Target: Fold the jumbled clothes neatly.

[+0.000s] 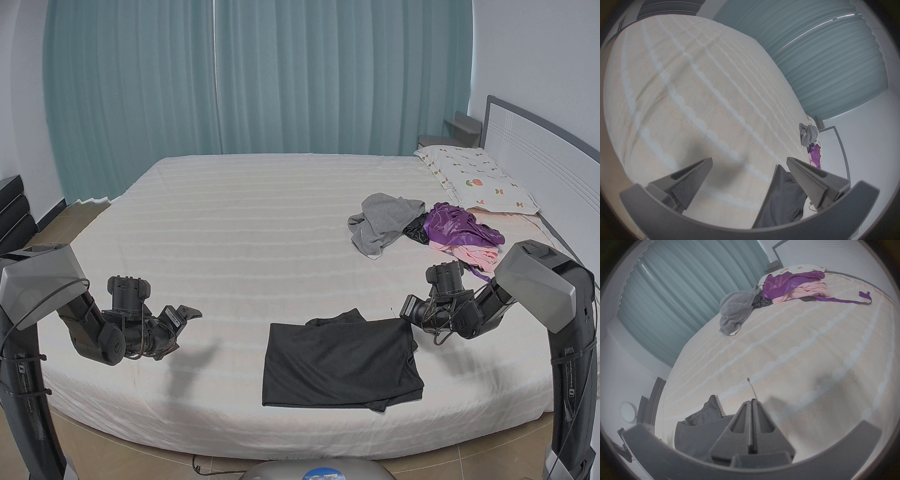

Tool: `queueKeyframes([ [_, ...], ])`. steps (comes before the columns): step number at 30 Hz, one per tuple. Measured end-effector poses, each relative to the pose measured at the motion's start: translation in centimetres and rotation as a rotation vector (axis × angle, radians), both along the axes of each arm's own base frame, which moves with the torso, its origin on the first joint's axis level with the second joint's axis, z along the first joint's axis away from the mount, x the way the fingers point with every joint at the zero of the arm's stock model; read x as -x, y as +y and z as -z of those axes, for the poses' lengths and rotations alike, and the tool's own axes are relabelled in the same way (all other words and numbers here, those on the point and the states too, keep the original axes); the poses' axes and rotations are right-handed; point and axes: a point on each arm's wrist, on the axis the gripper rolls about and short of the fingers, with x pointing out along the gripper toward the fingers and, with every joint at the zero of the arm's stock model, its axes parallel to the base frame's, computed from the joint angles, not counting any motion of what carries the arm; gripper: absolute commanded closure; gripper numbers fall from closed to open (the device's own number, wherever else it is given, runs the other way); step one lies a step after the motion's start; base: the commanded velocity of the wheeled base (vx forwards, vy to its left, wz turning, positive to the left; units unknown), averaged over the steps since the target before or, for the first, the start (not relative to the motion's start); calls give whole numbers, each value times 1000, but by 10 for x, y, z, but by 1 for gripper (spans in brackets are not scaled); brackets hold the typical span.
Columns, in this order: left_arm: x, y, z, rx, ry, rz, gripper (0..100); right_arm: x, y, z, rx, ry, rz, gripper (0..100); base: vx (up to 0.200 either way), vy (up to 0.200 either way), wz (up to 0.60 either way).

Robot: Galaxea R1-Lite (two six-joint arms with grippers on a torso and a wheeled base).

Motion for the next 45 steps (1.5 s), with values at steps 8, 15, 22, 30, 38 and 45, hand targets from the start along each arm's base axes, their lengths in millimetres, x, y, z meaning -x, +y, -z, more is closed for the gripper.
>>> queueKeyframes([
  [8,-19,-32,-5,-19,-61,62,0,4,-8,0,-24,18,40,100,0,0,0],
  [15,-44,-72,-5,-56,-64,124,0,5,-10,2,-24,24,45,100,0,0,0],
  [22,-60,-113,4,-82,-42,206,0,5,-12,2,-29,29,55,100,0,0,0],
  [30,-73,-135,20,-112,-25,264,0,5,-10,1,-31,25,52,100,0,0,0],
  [38,-76,-154,32,-117,-21,300,0,5,-8,0,-32,20,47,100,0,0,0],
  [45,-73,-166,37,-115,-15,326,100,6,-8,0,-32,23,48,100,0,0,0],
])
